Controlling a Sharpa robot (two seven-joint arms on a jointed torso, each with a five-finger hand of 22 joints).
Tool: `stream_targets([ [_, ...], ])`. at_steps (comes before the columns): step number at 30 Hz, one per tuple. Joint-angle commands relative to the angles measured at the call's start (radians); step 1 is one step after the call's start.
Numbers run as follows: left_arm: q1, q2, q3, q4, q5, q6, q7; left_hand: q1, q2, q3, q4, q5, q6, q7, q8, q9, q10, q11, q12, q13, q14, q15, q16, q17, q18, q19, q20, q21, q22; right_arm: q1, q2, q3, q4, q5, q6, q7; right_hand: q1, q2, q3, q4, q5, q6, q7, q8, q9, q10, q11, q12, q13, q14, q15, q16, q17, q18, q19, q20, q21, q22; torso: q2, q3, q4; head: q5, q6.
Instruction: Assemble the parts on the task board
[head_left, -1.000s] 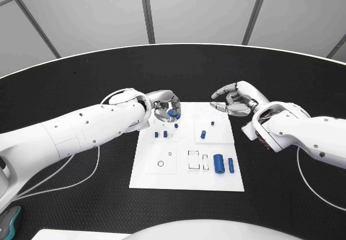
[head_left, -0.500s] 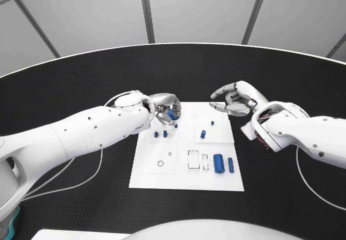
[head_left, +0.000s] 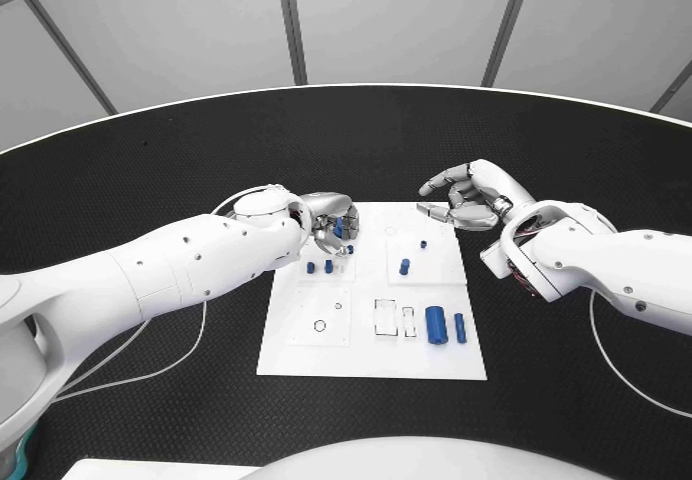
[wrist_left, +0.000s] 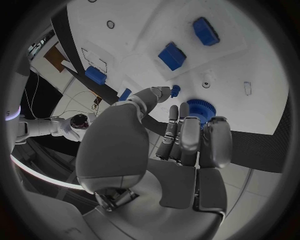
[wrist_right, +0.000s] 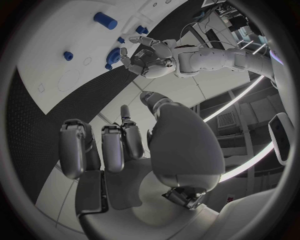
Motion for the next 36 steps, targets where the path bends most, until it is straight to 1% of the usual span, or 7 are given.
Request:
stream_targets([
  [1,-0.002,0.004,-0.001,-0.005,-0.002,-0.001,0.000,-0.013,0.004,0.007,-0.002,-0.001,-0.001,-0.013,0.001,-0.006,0.006,-0.011,0.009,-0.005,0.019,-0.013,0.018,0.020,0.052,-0.207,-0.015,-0.176,-0.219,0.000,-0.001,0.000,0.002,0.000,0.000,0.000,0.005,0.007,0.002,0.004,0.006,-0.005,-0.002,0.006,-0.001,-0.001,-0.005,-0.001,0.115,0.089,-0.007,0.000,0.190,0.012,0.051,-0.005,-0.003,0.162,0.001,0.0003,-0.0007,-0.002,-0.001],
  [2,-0.003,0.006,-0.001,-0.006,-0.003,-0.003,0.001,-0.012,0.002,0.007,-0.003,-0.001,-0.002,-0.009,0.000,-0.007,0.006,-0.011,0.009,-0.005,0.020,-0.012,0.018,0.020,0.051,-0.201,-0.018,-0.179,-0.221,0.000,-0.001,0.000,0.002,0.000,0.000,0.000,0.005,0.007,0.002,0.004,0.006,-0.005,-0.002,0.006,-0.001,-0.001,-0.005,-0.001,0.115,0.089,-0.007,0.000,0.190,0.012,0.051,-0.005,-0.003,0.162,0.001,0.0003,-0.0005,-0.002,-0.002],
  [3,-0.003,0.007,-0.002,-0.008,-0.003,-0.005,0.001,-0.011,0.004,0.008,-0.005,0.000,-0.001,-0.009,-0.003,-0.010,0.009,-0.012,0.010,-0.006,0.025,-0.014,0.023,0.027,0.049,-0.173,-0.024,-0.196,-0.234,0.000,-0.001,0.000,0.003,0.000,0.000,0.000,0.005,0.007,0.002,0.004,0.006,-0.005,-0.002,0.006,-0.001,-0.001,-0.005,-0.001,0.115,0.089,-0.007,0.000,0.190,0.012,0.051,-0.005,-0.003,0.162,0.000,0.0001,-0.0004,-0.002,-0.002],
  [8,-0.007,0.011,-0.002,-0.012,-0.004,-0.008,0.002,-0.006,0.011,0.014,-0.007,-0.001,0.004,-0.012,-0.004,-0.012,0.021,-0.017,0.015,-0.006,0.041,-0.017,0.034,0.053,0.043,-0.140,-0.028,-0.196,-0.222,0.000,-0.001,0.000,0.004,0.000,-0.001,0.000,0.005,0.007,0.002,0.004,0.006,-0.005,-0.002,0.006,-0.001,-0.001,-0.005,-0.001,0.115,0.089,-0.007,0.000,0.190,0.012,0.051,-0.005,-0.003,0.162,-0.001,0.0005,-0.0002,-0.003,-0.005],
  [12,-0.009,0.014,-0.002,-0.016,-0.004,-0.009,0.002,-0.004,0.013,0.017,-0.008,-0.001,0.007,-0.013,-0.005,-0.013,0.027,-0.019,0.016,-0.007,0.048,-0.019,0.039,0.064,0.042,-0.130,-0.030,-0.195,-0.218,0.000,-0.002,0.000,0.006,0.000,0.000,-0.001,0.005,0.007,0.002,0.004,0.006,-0.005,-0.002,0.006,-0.001,-0.001,-0.005,-0.001,0.115,0.089,-0.007,0.000,0.190,0.012,0.051,-0.005,-0.003,0.162,-0.001,-0.0002,0.0006,-0.005,-0.005],
  [19,-0.012,0.019,-0.002,-0.023,-0.004,0.002,-0.007,-0.002,0.017,0.022,-0.009,-0.001,0.014,-0.015,-0.005,-0.015,0.032,-0.021,0.016,-0.008,0.056,-0.022,0.044,0.076,0.038,-0.112,-0.033,-0.191,-0.208,0.000,-0.002,0.000,0.008,0.000,0.000,-0.001,0.006,0.007,0.003,0.004,0.008,-0.005,-0.002,0.006,-0.001,-0.001,-0.005,-0.001,0.115,0.089,-0.007,-0.001,0.189,0.011,0.052,-0.005,-0.001,0.163,0.000,0.0006,-0.0012,-0.006,-0.008],
  [36,-0.017,0.033,-0.002,-0.043,-0.004,0.007,-0.018,0.003,0.025,0.032,-0.010,-0.002,0.025,-0.018,-0.005,-0.017,0.043,-0.025,0.016,-0.009,0.067,-0.026,0.050,0.090,0.034,-0.090,-0.038,-0.185,-0.194,0.000,-0.003,0.000,0.011,0.000,0.001,-0.002,0.006,0.007,0.003,0.004,0.008,-0.005,-0.002,0.006,-0.001,-0.001,-0.005,-0.001,0.115,0.089,-0.007,-0.001,0.189,0.011,0.052,-0.005,-0.001,0.163,-0.003,0.0009,0.0005,-0.011,-0.013],
])
